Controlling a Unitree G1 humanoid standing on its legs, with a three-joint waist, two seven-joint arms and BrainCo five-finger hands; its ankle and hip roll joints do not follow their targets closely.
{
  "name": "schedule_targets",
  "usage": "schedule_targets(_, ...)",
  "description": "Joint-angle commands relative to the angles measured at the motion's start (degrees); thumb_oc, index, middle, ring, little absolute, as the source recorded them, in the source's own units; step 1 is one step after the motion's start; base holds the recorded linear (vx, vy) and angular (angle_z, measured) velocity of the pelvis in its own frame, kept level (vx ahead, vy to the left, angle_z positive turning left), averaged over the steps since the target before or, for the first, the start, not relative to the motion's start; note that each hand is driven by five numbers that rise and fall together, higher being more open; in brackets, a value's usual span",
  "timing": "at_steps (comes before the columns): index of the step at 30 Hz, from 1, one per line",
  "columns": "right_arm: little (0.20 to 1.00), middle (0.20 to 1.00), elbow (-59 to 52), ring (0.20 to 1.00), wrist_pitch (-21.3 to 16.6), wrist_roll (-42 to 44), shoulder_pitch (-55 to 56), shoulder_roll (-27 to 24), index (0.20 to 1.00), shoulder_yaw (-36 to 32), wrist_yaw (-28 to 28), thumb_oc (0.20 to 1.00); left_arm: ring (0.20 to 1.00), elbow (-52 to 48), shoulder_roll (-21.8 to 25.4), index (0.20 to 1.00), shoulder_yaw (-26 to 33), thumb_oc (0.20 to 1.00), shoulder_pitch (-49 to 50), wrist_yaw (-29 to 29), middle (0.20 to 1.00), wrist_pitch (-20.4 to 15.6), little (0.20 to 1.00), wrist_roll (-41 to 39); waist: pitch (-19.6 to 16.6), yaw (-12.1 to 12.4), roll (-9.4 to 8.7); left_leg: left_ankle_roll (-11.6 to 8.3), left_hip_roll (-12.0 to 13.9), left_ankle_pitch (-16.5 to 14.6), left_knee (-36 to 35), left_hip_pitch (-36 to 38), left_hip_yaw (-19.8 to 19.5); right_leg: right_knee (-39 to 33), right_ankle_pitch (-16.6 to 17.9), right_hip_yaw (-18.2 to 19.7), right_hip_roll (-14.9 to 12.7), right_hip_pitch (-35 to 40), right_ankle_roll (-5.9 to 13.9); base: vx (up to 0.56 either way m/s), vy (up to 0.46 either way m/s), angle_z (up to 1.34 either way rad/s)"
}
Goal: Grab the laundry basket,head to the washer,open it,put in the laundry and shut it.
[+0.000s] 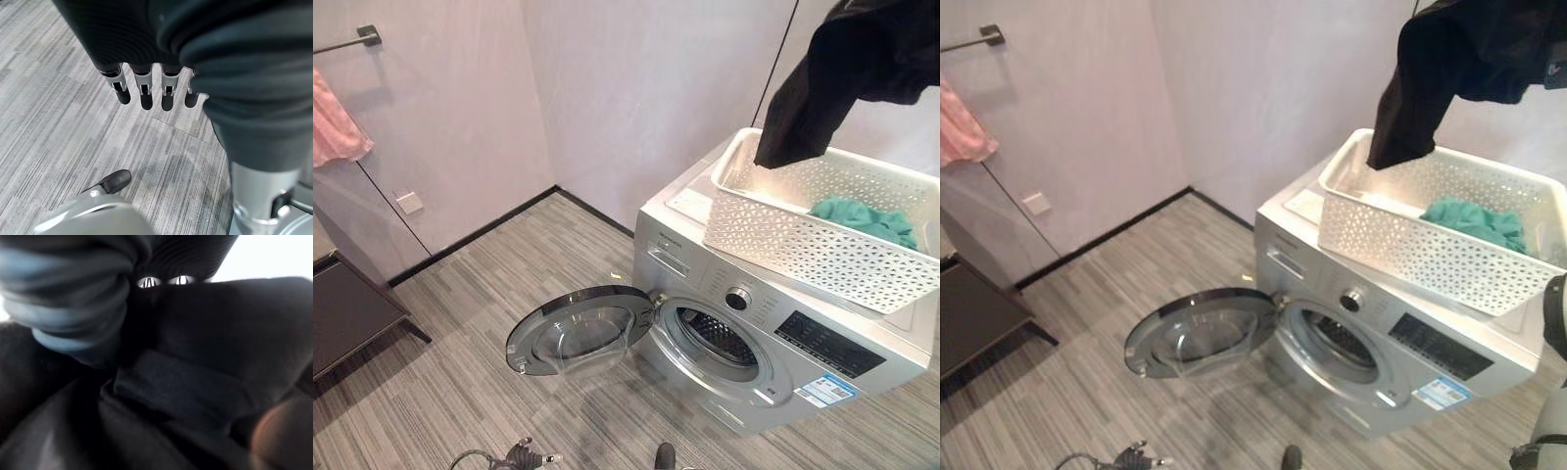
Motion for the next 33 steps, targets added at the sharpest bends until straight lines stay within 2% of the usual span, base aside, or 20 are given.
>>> schedule_targets(1,0.2,0.2,-2.45,0.2,-6.11,8.22,-2.06,0.39,0.2,-2.97,-2.96,0.2,1.0,-0.53,3.11,1.0,-0.39,1.0,-0.36,0.97,1.0,-1.0,1.0,-2.08,0.53,1.07,-2.89,-3.08,3.74,-5.77,7.79,0.7,-2.94,3.5,-5.57,2.78,-3.81,1.45,6.07,-0.06,0.043,0.02)
schedule_targets(6,0.2,0.2,-6.99,0.2,-7.86,11.36,2.09,3.64,0.2,-7.55,-4.24,0.2,1.0,-7.61,4.53,1.0,-0.72,1.0,1.91,0.98,1.0,-1.56,1.0,-3.75,0.92,1.46,-2.63,-2.24,3.01,-7.35,9.57,1.19,-3.41,4.62,-5.41,3.34,-4.19,1.85,6.22,-0.07,0.065,0.0)
schedule_targets(9,0.2,0.2,-6.22,0.2,-8.47,15.32,0.98,7.28,0.2,-8.63,-4.51,0.2,1.0,-15.95,7.28,1.0,-1.21,1.0,4.42,0.33,1.0,-2.28,1.0,-5.92,1.09,2.03,-2.03,-1.05,1.44,-8.08,9.4,1.93,-3.84,4.96,-4.48,4.2,-5.06,1.77,6.83,-0.12,0.116,0.01)
schedule_targets(11,0.2,0.2,-6.97,0.2,-8.86,17.79,0.11,10.48,0.2,-8.78,-4.34,0.2,1.0,-23.82,9.92,1.0,0.24,1.0,7.09,-0.18,1.0,-2.7,1.0,-8.74,1.39,2.59,-1.6,-0.3,0.49,-8.28,9.35,2.24,-3.93,5.62,-3.83,4.72,-5.62,1.27,7.17,-0.14,0.12,-0.08)
schedule_targets(13,0.2,0.2,-8.48,0.2,-8.49,19.27,-0.35,15.27,0.2,-8.81,-3.81,0.2,1.0,-37.02,14.78,1.0,4.52,1.0,12.13,-1.07,1.0,-3.05,1.0,-11.38,1.73,3.42,-1.16,0.95,-0.76,-8.72,9.08,2.97,-3.18,7.25,-2.89,4.9,-6.93,0.22,7.93,-0.15,0.135,-0.21)
schedule_targets(18,0.2,0.2,-11.69,0.2,-8.11,18.28,0.5,19.23,0.2,-9.07,-3.58,0.2,1.0,-46.4,18.4,1.0,8.38,1.0,16.5,-2.24,1.0,-3.25,1.0,-11.61,1.82,3.68,-1.2,1.93,-1.91,-9.26,8.95,3.81,-2.25,7.59,-1.86,4.95,-8.23,0.13,8.76,-0.06,0.079,-0.17)
schedule_targets(22,0.2,0.2,-13.33,0.2,-8.54,17.01,1.2,19.42,0.2,-10.01,-4.07,0.2,1.0,-53.57,21.19,1.0,12.99,1.0,18.86,-2.78,1.0,-4.28,1.0,-13.73,1.95,4.26,-1.32,2.64,-3.0,-9.74,9.12,4.05,-1.96,7.69,-0.49,4.76,-9.51,0.08,9.62,-0.04,0.083,0.0)
schedule_targets(26,0.2,0.2,-14.67,0.2,-10.7,17.55,1.42,18.61,0.2,-12.76,-5.8,0.2,1.0,-58.86,24.74,1.0,16.09,1.0,18.11,-3.34,1.0,-5.28,1.0,-15.01,2.63,4.73,-1.71,3.03,-4.31,-10.71,11.19,3.02,-2.35,7.24,1.21,4.66,-11.2,0.08,10.66,-0.06,0.103,0.02)
schedule_targets(28,0.2,0.2,-16.26,0.2,-12.01,17.11,2.39,18.43,0.2,-15.01,-7.53,0.2,1.0,-61.43,25.92,1.0,16.73,1.0,16.61,-4.82,1.0,-5.8,1.0,-19.85,2.79,4.8,-1.97,3.83,-5.53,-11.63,12.4,2.6,-2.17,7.21,2.63,4.65,-12.3,-0.05,11.24,-0.07,0.206,0.04)
schedule_targets(29,0.2,0.2,-16.93,0.2,-12.26,15.81,2.84,18.54,0.2,-15.89,-8.6,0.2,1.0,-59.81,25.52,1.0,16.61,1.0,14.29,-5.78,1.0,-6.12,1.0,-25.54,3.18,4.45,-2.45,4.26,-6.35,-11.9,12.88,2.4,-2.01,7.41,4.62,5.36,-13.14,-0.59,12.05,-0.1,0.198,0.0)
schedule_targets(30,0.2,0.2,-16.8,0.2,-12.09,15.09,2.75,18.51,0.2,-15.81,-9.1,0.2,1.0,-58.33,25.34,1.0,16.21,1.0,12.81,-5.98,1.0,-6.26,1.0,-27.4,3.64,4.29,-2.78,4.43,-6.82,-12.02,13.15,2.14,-1.76,7.22,6.23,5.62,-13.7,-0.89,12.47,-0.15,0.195,-0.02)
schedule_targets(32,0.2,0.2,-17.2,0.2,-11.47,13.55,1.81,17.55,0.2,-15.26,-9.81,0.2,1.0,-56.75,26.14,1.0,15.01,1.0,8.41,-6.49,1.0,-7.1,1.0,-28.44,5.18,3.86,-3.17,4.28,-7.19,-11.85,13.63,1.0,-0.83,5.19,9.69,5.7,-15.2,-2.36,13.09,-0.19,0.121,-0.16)
schedule_targets(33,0.2,0.2,-18.01,0.2,-11.49,13.3,1.7,17.21,0.2,-15.21,-10.05,0.2,1.0,-57.13,26.46,1.0,15.04,1.0,7.54,-6.48,1.0,-7.42,1.0,-28.36,5.62,4.12,-3.2,4.34,-7.23,-11.74,13.79,0.43,-0.45,4.19,10.19,5.45,-15.53,-2.62,13.09,-0.16,0.092,-0.35)
